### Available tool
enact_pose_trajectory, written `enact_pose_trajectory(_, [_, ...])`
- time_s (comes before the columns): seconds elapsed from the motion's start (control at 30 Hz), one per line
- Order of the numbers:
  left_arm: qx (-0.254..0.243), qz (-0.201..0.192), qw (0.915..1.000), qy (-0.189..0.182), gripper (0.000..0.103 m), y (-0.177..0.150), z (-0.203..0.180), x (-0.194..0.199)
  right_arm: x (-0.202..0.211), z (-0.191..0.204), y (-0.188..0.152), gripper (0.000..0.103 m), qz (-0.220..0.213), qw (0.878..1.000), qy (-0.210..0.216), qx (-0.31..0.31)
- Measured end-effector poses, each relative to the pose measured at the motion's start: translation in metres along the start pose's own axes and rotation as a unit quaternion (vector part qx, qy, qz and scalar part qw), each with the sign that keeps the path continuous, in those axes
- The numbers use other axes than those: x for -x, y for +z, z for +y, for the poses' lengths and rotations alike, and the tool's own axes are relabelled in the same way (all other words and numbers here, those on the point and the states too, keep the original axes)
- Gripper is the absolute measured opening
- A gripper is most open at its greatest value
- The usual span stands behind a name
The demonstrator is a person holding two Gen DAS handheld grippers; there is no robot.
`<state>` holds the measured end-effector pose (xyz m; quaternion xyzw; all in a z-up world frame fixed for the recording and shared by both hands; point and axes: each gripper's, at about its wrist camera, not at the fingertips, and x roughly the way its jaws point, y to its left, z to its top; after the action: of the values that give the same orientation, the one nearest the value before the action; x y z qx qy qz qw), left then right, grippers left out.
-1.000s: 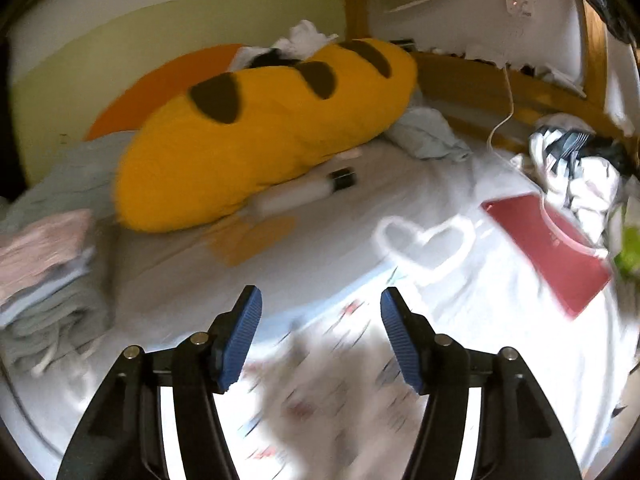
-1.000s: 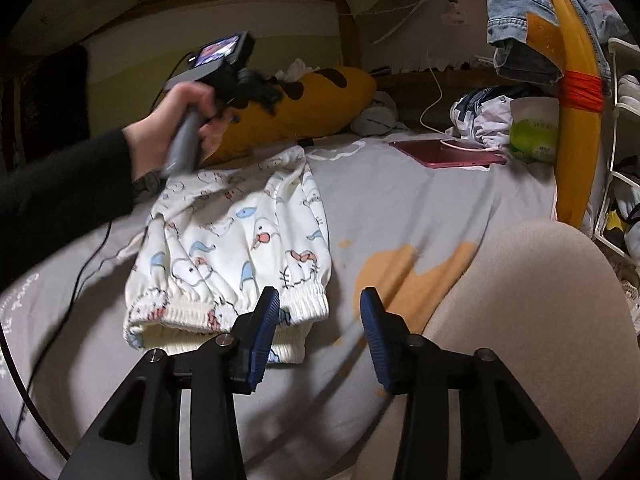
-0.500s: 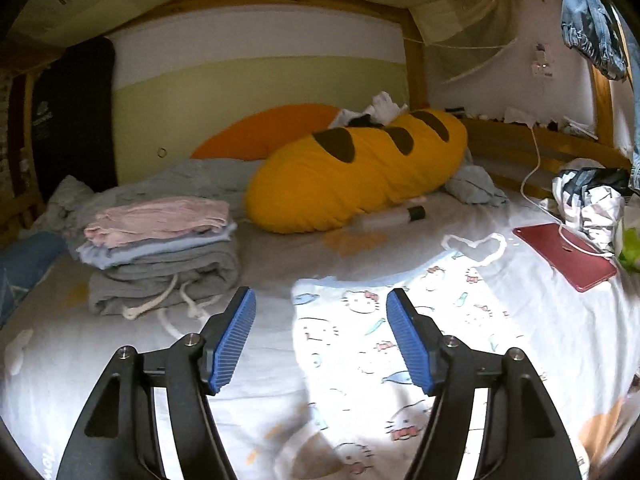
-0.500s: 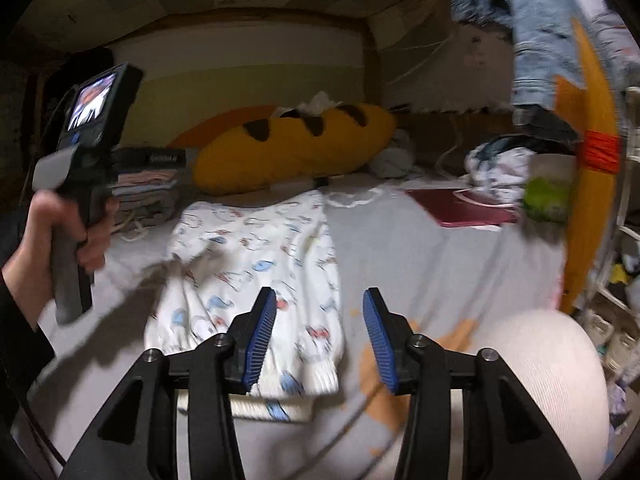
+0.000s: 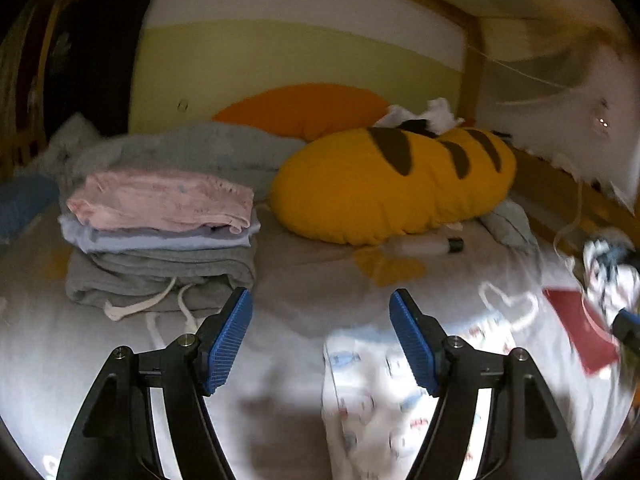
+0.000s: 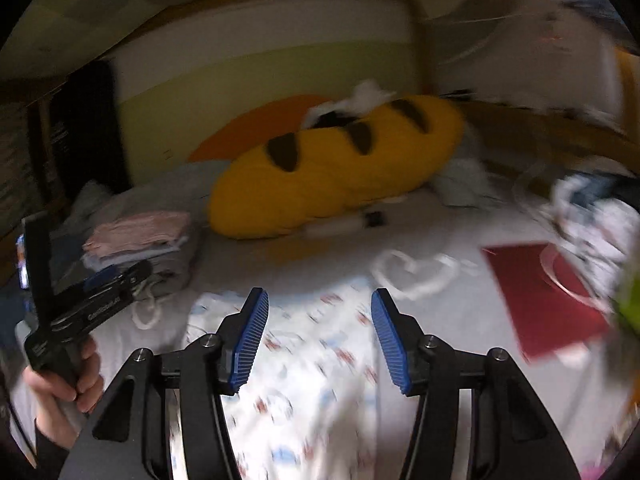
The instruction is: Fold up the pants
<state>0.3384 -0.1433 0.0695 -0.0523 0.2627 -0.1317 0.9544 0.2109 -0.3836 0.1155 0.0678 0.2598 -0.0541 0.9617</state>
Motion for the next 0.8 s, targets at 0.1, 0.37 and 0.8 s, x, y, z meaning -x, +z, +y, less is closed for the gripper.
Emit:
enact_pose_trajectory(0.1, [0.021,0.026,0.9993,-0.016,0.069,0.006,0.008,-0.030,-0.048,-0.021,0.010,0.066,0.034,0.999,0.030,-0.011])
enact_pose_trajectory(0.37, [0.015,0.147,0.9853,-0.086,0.066,-0.032,0.018,-0.098,-0.179,-0.093,0.001,0.066,0.186,0.979,0.055,-0.059])
enact_pose_trajectory(0.8, [-0.002,0.225,0.9641,-0.140,0.025,-0.065,0.002,-0.125,-0.217,-0.123,-0.036,0.054,0.216,0.953,0.170,-0.131])
